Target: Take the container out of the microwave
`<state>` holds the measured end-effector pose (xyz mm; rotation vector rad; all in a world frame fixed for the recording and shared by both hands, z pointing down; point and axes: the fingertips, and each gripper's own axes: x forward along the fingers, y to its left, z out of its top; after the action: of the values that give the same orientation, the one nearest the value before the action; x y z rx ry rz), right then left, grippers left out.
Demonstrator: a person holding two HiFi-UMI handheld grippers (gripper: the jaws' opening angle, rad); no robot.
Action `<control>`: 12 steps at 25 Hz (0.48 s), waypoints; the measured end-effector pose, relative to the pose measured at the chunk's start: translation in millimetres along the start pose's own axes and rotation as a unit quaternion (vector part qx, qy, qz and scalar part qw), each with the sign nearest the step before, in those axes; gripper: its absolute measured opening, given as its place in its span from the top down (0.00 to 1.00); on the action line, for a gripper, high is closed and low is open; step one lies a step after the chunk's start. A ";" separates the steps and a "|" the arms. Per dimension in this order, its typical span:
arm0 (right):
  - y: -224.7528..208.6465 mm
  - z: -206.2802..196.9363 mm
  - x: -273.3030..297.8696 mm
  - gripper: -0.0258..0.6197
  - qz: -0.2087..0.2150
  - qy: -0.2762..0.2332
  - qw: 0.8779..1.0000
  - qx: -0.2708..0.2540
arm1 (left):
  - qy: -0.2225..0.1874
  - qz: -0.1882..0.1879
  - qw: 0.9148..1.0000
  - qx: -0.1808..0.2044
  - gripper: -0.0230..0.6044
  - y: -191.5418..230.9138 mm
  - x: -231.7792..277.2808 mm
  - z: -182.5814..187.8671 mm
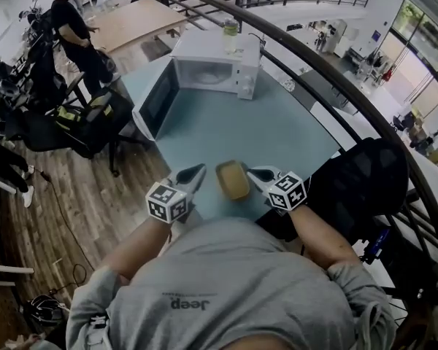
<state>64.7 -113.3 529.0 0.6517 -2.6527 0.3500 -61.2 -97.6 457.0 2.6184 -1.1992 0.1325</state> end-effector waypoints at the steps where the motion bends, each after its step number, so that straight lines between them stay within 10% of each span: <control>1: -0.4 2.7 4.0 0.95 -0.006 -0.003 1.000 0.005 | 0.002 -0.006 1.000 0.000 0.93 6.1 -1.3 1.3; 12: -7.3 16.6 16.1 0.95 -0.045 -0.025 0.997 0.050 | 0.005 -0.033 0.999 -0.017 0.93 46.1 5.5 2.2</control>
<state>50.0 -131.2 522.0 0.8194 -2.6560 0.4483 -92.5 -131.1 464.8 2.6204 -1.0995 0.1120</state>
